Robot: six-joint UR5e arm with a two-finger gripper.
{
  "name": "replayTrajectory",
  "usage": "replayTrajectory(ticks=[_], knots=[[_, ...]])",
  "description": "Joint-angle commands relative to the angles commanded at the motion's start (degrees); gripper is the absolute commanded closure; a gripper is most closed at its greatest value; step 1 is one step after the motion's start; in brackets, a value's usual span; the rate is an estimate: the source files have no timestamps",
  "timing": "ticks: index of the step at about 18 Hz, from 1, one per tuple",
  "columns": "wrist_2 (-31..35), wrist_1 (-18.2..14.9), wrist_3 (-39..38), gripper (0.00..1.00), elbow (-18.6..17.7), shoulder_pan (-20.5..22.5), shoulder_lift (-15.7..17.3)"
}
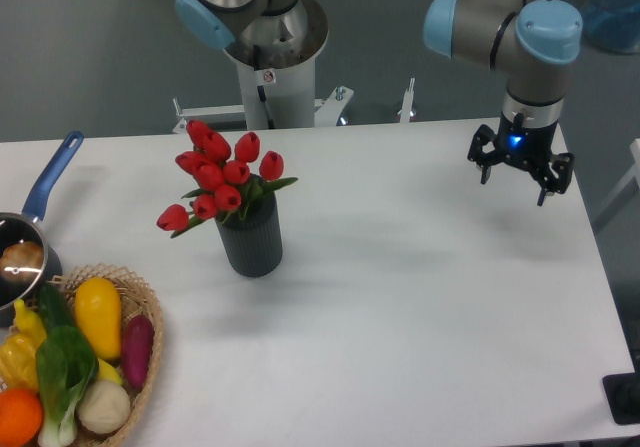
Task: Pick up the flowers from the vase
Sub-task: 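Move the open gripper toward the red tulips in the black vase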
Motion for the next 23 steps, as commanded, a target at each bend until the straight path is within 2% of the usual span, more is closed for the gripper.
replayTrajectory(ticks=[6, 11, 14, 16, 19, 23], knots=[[0.44, -0.09, -0.79, 0.00, -0.52, 0.00, 0.52], [0.00, 0.26, -0.36, 0.00, -10.00, 2.72, 5.36], [0.18, -0.35, -0.79, 0.00, -13.00, 2.20, 8.17], [-0.09, -0.88, -1.58, 0.00, -13.71, 2.02, 10.54], [-0.87, -4.21, -3.51, 0.00, -14.68, 2.11, 13.70], [-6.23, -9.65, -3.78, 0.00, -14.77, 2.02, 17.40]])
